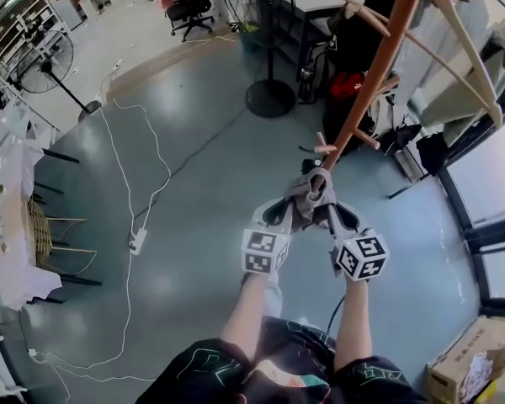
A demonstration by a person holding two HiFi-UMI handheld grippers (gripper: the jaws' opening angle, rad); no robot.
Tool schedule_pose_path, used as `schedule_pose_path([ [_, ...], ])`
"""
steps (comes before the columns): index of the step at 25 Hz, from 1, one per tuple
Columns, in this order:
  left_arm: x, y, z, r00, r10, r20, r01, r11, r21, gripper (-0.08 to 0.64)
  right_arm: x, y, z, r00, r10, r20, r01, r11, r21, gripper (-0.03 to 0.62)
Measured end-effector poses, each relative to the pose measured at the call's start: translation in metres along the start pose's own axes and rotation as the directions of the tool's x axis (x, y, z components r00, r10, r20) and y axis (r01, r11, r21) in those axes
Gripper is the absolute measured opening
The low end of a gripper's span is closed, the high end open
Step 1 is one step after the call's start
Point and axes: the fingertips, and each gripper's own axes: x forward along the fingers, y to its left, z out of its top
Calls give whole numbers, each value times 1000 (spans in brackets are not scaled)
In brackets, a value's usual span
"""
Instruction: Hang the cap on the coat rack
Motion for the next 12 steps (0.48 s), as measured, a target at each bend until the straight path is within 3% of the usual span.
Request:
schedule_pose_path([
  [12,58,23,-3,996,-76,-46,73,996,-53,29,39,-28,3,994,-83,-65,84,996,12,26],
])
